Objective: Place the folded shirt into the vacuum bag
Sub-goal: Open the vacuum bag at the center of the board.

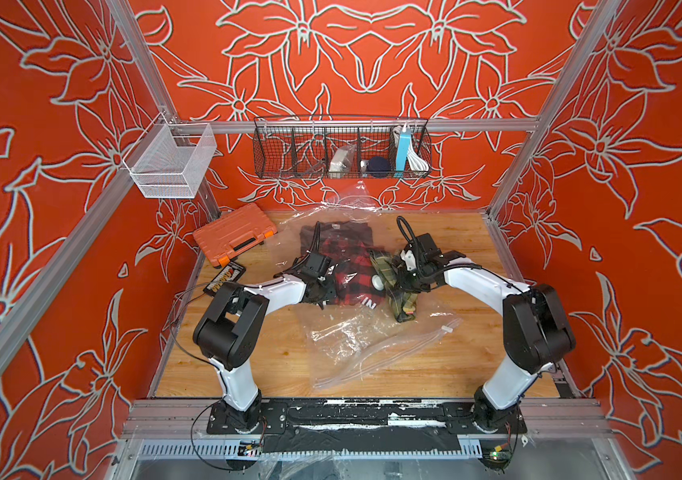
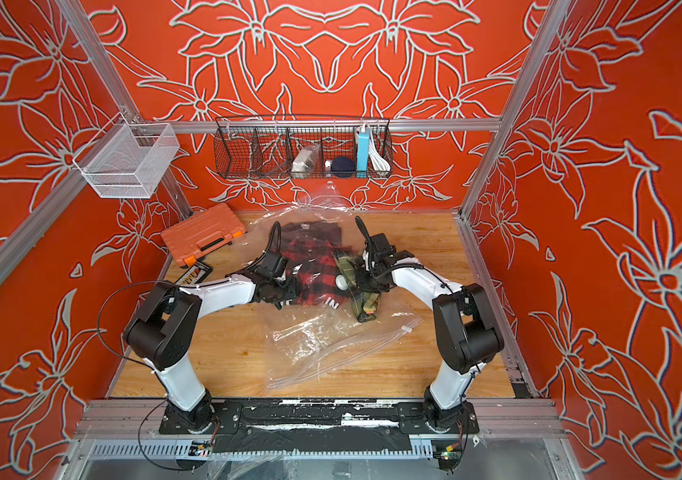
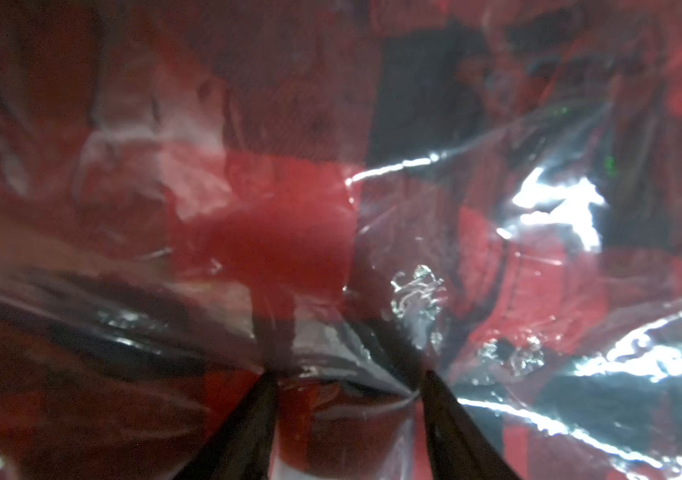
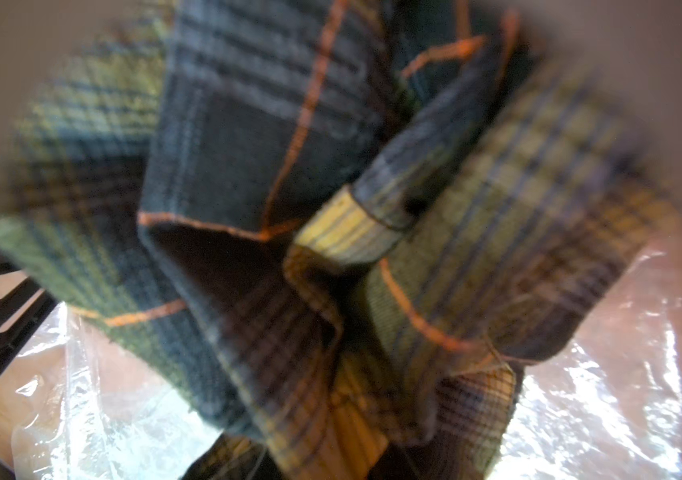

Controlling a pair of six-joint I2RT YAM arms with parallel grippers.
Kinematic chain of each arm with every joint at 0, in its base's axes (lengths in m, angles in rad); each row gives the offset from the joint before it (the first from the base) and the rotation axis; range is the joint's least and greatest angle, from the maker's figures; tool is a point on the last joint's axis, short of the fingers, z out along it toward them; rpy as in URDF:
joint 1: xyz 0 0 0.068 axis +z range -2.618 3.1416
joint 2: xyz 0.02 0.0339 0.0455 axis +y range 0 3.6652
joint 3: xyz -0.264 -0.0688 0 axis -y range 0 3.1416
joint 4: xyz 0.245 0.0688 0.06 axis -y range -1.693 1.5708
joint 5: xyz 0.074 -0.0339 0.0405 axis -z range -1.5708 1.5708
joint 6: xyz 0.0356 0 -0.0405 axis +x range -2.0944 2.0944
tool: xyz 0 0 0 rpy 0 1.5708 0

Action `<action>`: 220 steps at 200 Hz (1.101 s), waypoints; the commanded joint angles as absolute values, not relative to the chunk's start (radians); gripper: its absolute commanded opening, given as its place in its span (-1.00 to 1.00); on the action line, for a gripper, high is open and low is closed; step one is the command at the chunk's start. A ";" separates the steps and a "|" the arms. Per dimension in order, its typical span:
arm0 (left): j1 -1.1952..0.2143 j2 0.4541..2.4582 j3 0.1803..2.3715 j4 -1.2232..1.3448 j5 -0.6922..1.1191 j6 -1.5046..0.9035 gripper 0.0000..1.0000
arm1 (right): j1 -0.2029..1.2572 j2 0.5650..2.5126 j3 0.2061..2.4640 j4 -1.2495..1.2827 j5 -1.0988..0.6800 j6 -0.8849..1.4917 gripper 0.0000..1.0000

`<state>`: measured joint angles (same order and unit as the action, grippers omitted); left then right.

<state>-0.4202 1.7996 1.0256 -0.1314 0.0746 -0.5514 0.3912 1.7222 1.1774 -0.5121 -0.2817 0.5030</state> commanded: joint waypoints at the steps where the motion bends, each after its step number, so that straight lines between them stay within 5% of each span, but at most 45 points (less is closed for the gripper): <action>1: -0.428 1.896 1.051 -0.004 0.209 -0.578 0.14 | 0.349 1.766 1.199 -0.497 -0.297 0.501 -1.00; 85: -0.428 2.010 1.280 -0.102 0.220 -0.527 0.14 | 0.316 1.917 1.287 -0.459 -0.329 0.592 -1.00; 151: -0.471 1.723 1.159 -0.247 0.174 -0.504 0.16 | 0.311 1.935 1.290 -0.427 -0.364 0.653 -1.00; 220: -0.790 1.489 1.026 -0.421 0.091 -0.318 0.28 | 0.299 1.698 1.208 -0.474 -0.402 0.616 -1.00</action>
<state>-0.7055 1.5303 1.0634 -0.3149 0.1215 -0.4103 0.3004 1.7927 1.2209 -0.4179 -0.3813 0.6483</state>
